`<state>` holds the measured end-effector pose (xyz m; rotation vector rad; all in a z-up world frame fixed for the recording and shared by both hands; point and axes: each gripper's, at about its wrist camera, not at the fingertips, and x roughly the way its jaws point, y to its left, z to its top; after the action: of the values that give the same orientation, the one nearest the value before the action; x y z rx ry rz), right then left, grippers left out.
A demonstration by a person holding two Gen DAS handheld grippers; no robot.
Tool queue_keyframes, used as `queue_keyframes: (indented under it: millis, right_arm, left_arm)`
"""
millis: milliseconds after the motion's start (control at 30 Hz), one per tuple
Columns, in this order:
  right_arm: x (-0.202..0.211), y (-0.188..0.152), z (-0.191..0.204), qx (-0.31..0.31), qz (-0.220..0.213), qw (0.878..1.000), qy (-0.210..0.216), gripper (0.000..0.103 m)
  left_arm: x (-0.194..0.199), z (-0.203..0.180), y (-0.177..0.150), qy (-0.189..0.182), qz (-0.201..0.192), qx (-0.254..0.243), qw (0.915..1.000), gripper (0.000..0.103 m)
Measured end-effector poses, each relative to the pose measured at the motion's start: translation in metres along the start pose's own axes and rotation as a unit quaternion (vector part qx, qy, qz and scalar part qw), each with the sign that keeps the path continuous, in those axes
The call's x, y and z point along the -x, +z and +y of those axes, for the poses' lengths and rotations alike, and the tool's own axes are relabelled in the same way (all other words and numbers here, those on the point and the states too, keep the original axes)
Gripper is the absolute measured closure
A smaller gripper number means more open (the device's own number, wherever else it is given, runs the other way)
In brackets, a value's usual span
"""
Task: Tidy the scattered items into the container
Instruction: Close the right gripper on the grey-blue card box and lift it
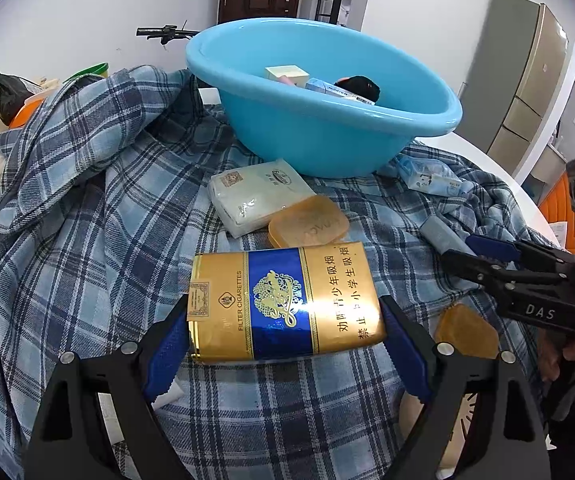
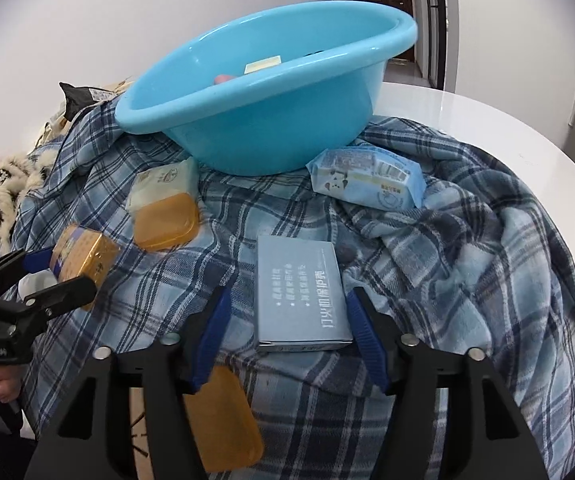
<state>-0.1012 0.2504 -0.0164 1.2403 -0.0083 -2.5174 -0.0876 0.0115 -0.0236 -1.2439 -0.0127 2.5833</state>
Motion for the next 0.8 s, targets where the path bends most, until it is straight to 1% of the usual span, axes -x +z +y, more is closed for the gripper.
queue_keyframes:
  millis: [100, 267, 467, 633, 800]
  right_arm:
    - [-0.006, 0.001, 0.001, 0.006, 0.006, 1.000, -0.010, 0.035]
    - [-0.011, 0.000, -0.012, -0.031, 0.013, 0.999, 0.002, 0.035]
    - [-0.010, 0.000, -0.012, -0.030, 0.011, 0.999, 0.005, 0.036]
    - [-0.006, 0.000, -0.007, -0.020, -0.001, 1.000, 0.013, 0.036]
    - [0.004, 0.005, -0.003, -0.015, -0.031, 0.999, 0.033, 0.036]
  left_arm:
    - [0.000, 0.000, 0.000, -0.001, 0.000, -0.001, 1.0000, 0.013]
    - [0.000, 0.001, 0.000, -0.002, 0.000, 0.001, 1.0000, 0.013]
    - [-0.001, 0.000, 0.000, -0.003, 0.001, 0.000, 1.0000, 0.013]
    - [-0.002, -0.002, 0.000, -0.004, 0.003, -0.003, 1.0000, 0.013]
    - [-0.002, -0.002, 0.000, -0.004, 0.003, -0.003, 1.0000, 0.013]
